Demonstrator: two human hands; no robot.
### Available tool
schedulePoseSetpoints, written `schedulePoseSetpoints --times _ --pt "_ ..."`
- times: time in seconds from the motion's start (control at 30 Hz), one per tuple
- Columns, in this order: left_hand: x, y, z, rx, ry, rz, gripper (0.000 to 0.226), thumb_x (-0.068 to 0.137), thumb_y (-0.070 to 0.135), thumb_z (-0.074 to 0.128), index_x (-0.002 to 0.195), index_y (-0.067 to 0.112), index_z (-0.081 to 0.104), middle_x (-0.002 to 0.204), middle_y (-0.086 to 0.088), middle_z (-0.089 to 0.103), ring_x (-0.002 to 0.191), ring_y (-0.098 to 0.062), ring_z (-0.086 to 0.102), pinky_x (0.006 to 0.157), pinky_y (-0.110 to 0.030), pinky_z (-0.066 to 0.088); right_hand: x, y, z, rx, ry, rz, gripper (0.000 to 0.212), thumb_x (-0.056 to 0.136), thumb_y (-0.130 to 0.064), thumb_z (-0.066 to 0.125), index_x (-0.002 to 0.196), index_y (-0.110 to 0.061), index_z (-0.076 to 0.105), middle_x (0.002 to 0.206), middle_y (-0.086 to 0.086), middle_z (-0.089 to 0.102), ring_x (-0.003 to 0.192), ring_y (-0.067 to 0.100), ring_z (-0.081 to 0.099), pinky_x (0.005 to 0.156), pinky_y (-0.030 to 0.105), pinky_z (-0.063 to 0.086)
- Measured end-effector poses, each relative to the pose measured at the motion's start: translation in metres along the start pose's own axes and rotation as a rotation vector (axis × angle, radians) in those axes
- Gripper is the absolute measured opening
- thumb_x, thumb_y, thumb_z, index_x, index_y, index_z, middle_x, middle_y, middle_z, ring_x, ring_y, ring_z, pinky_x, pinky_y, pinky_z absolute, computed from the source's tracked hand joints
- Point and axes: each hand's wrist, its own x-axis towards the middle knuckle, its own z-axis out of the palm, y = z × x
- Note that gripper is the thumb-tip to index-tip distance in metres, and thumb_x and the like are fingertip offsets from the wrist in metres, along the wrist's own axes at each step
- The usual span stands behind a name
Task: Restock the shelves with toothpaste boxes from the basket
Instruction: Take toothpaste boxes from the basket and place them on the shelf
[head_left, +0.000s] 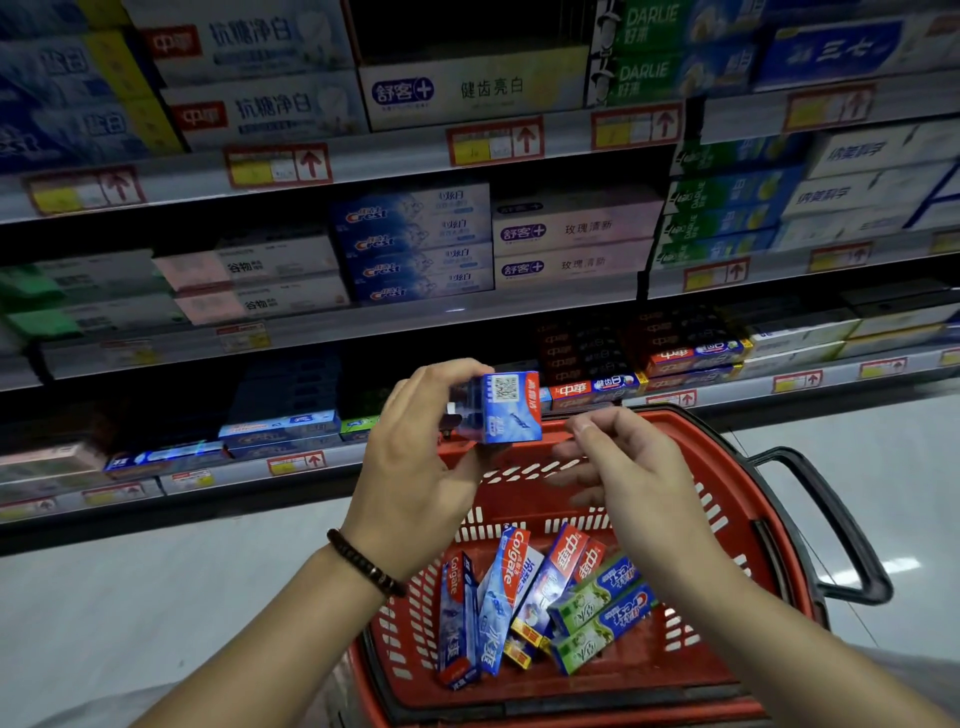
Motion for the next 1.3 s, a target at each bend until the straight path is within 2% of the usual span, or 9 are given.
schedulePoseSetpoints --times 0.2,0.33,0.47,0.53,0.63,0.77,1.0,1.17,1.3 --pt "0.003 0.009 -0.005 -0.225 0.01 -0.144 0.054 0.082 0.008 0.087 0.126 0.018 0.056 0.118 0.01 0.068 0.116 -0.017 0.066 0.098 -0.036 0.055 0.006 0.007 -0.003 -0.029 0.004 0.062 0.014 0.105 -0.036 0.062 0.107 -0.024 0.07 0.104 -0.001 0.077 0.085 0.016 0.078 0.066 0.029 0.057" --pt "0.004 0.009 -0.008 -0.42 -0.003 -0.292 0.055 0.081 0.005 0.086 0.123 0.024 0.056 0.115 0.006 0.071 0.115 -0.022 0.069 0.096 -0.036 0.058 0.01 0.009 -0.005 -0.037 0.016 0.079 0.014 0.104 -0.038 0.064 0.116 -0.032 0.068 0.109 -0.007 0.075 0.092 0.012 0.076 0.075 0.036 0.061" --pt "0.004 0.01 -0.011 -0.478 -0.013 -0.338 0.056 0.081 0.002 0.085 0.124 0.02 0.055 0.114 0.003 0.072 0.11 -0.018 0.071 0.095 -0.028 0.057 0.012 0.009 -0.006 -0.076 0.015 0.13 0.042 0.101 -0.05 0.064 0.138 -0.031 0.061 0.119 -0.014 0.07 0.107 0.012 0.072 0.101 0.048 0.058" --pt "0.005 0.011 -0.013 -0.5 -0.009 -0.336 0.056 0.079 0.004 0.085 0.124 0.017 0.054 0.112 0.002 0.074 0.108 -0.017 0.072 0.093 -0.024 0.056 0.013 0.009 -0.006 -0.067 0.011 0.161 0.053 0.1 -0.055 0.064 0.146 -0.03 0.056 0.124 -0.013 0.067 0.111 0.014 0.07 0.104 0.05 0.056" --pt "0.006 0.011 -0.014 -0.527 -0.016 -0.333 0.054 0.077 0.012 0.084 0.123 0.016 0.054 0.111 0.001 0.074 0.106 -0.017 0.073 0.092 -0.024 0.056 0.015 0.013 -0.005 -0.008 -0.003 0.21 0.05 0.102 -0.05 0.063 0.146 -0.027 0.055 0.119 -0.01 0.07 0.103 0.013 0.073 0.098 0.047 0.06" --pt "0.005 0.007 -0.017 -0.538 -0.033 -0.335 0.054 0.078 0.011 0.083 0.123 0.014 0.055 0.111 0.0 0.074 0.105 -0.017 0.073 0.093 -0.026 0.056 0.014 0.012 -0.003 0.075 -0.028 0.259 0.018 0.106 -0.038 0.062 0.115 -0.024 0.071 0.094 -0.008 0.082 0.082 0.013 0.078 0.082 0.04 0.064" --pt "0.005 0.001 -0.019 -0.473 -0.068 -0.347 0.053 0.084 0.006 0.083 0.127 0.016 0.054 0.114 0.001 0.073 0.109 -0.017 0.071 0.098 -0.033 0.057 0.013 0.015 -0.003 0.083 0.022 0.255 0.021 0.106 -0.036 0.063 0.118 -0.02 0.069 0.108 0.002 0.08 0.096 0.023 0.079 0.082 0.04 0.066" --pt "0.005 -0.003 -0.019 -0.421 -0.099 -0.392 0.067 0.085 0.006 0.082 0.141 0.027 0.051 0.12 0.006 0.071 0.115 -0.015 0.069 0.097 -0.037 0.059 0.012 0.018 -0.002 0.086 0.055 0.238 0.022 0.104 -0.037 0.066 0.119 -0.022 0.068 0.111 0.003 0.079 0.095 0.021 0.079 0.083 0.041 0.065" --pt "0.003 -0.008 -0.02 -0.374 -0.112 -0.413 0.074 0.084 0.024 0.086 0.145 0.035 0.046 0.12 0.008 0.07 0.114 -0.015 0.069 0.097 -0.041 0.059 0.013 0.016 -0.002 0.115 0.096 0.197 0.02 0.102 -0.034 0.07 0.117 -0.022 0.066 0.112 0.004 0.077 0.094 0.016 0.079 0.08 0.033 0.064"
